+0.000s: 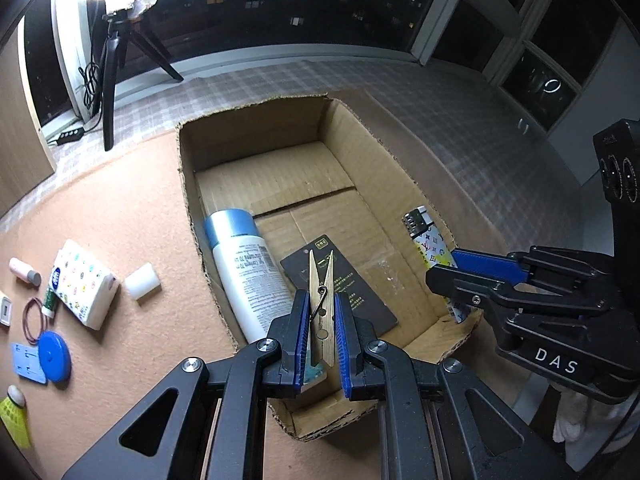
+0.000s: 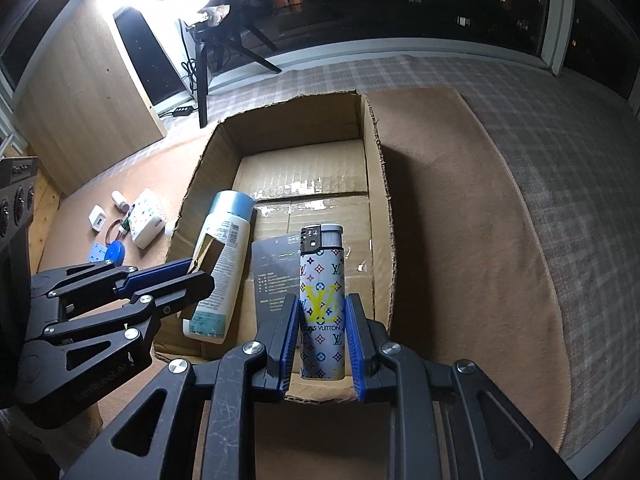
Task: Organize objects
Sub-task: 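Open both tools to drop the clothespin and lighter into the box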
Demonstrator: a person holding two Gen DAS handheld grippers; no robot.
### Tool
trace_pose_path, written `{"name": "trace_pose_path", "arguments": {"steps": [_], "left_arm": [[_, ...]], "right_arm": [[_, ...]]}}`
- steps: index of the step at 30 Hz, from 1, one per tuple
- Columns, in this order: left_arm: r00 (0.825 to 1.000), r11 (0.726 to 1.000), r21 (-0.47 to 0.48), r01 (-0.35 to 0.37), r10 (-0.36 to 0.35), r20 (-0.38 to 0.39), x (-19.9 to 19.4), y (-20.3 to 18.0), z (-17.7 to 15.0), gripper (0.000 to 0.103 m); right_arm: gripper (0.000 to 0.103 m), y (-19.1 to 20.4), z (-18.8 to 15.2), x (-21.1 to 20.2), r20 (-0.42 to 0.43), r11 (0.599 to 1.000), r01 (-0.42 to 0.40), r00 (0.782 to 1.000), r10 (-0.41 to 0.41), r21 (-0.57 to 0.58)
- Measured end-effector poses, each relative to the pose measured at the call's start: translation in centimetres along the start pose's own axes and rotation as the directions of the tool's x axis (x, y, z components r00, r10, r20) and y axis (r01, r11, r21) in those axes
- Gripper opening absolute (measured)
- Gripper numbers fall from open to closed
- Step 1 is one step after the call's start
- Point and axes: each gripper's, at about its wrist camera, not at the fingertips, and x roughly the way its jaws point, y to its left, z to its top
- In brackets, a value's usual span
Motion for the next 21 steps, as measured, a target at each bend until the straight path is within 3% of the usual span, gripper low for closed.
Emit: {"name": "trace_pose_path", "arguments": {"steps": [5, 14, 21], "left_arm": [[1.000, 1.000, -0.007, 0.011, -0.011, 0.003, -0.7, 0.4, 0.0, 0.014], [0.999, 1.000, 0.018, -0.023, 0.022, 0.030, -2.5, 0.9, -0.5, 0.015], [0.997, 0.998, 0.004, -0.064, 0.063, 0.033, -3.8, 2.6, -1.7, 0.032]], "right_arm": [[0.026, 0.4, 0.1, -0.3, 0.010, 1.000, -0.003, 1.000, 0.003, 0.006], [0.027, 1.8, -0.1, -0.5, 0.012, 1.000, -0.015, 1.000, 0.015, 0.002], [0.027, 3.7, -0.2, -0.7, 0.018, 1.000, -0.020, 1.000, 0.020, -0.014]]}}
